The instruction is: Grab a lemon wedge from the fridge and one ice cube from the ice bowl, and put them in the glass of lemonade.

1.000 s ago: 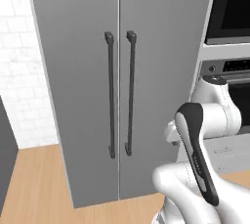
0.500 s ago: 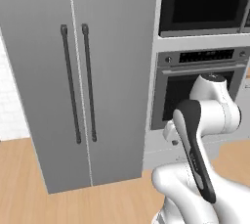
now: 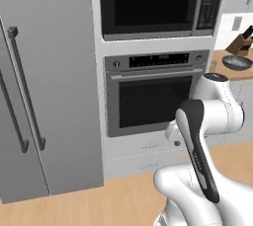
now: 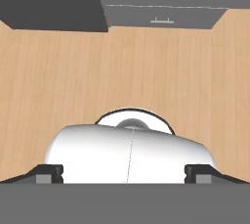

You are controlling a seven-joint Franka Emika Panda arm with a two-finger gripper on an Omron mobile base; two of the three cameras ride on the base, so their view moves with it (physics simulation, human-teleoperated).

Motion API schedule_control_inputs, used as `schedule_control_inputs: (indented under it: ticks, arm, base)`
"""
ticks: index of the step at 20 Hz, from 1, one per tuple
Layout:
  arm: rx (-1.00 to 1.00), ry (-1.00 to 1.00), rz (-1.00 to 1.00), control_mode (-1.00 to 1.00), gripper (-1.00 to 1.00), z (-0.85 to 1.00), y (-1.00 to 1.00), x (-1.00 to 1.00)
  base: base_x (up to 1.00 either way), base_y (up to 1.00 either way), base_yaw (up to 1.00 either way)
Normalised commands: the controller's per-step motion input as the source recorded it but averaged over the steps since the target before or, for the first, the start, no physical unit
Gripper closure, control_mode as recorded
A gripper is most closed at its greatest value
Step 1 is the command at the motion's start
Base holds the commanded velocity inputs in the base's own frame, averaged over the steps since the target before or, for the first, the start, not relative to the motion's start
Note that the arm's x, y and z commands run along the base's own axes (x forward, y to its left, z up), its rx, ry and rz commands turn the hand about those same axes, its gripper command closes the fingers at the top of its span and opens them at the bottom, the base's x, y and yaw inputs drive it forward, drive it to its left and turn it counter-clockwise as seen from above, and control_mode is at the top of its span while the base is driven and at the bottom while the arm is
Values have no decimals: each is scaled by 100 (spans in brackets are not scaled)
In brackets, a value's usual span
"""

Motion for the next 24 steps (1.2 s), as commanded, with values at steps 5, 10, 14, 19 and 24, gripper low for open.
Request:
schedule_control_inputs:
  ticks: [5, 10, 14, 19, 24]
  arm:
    - [0, 0, 0, 100, -100, 0, 0, 0]
    - [0, 0, 0, 100, -100, 0, 0, 0]
    - [0, 0, 0, 100, -100, 0, 0, 0]
    - [0, 0, 0, 100, -100, 0, 0, 0]
    - [0, 0, 0, 100, -100, 0, 0, 0]
  base:
    - [15, -100, 3]
    - [20, -100, 2]
    - [29, -100, 0]
    - [39, -100, 0]
    - [40, -99, 0]
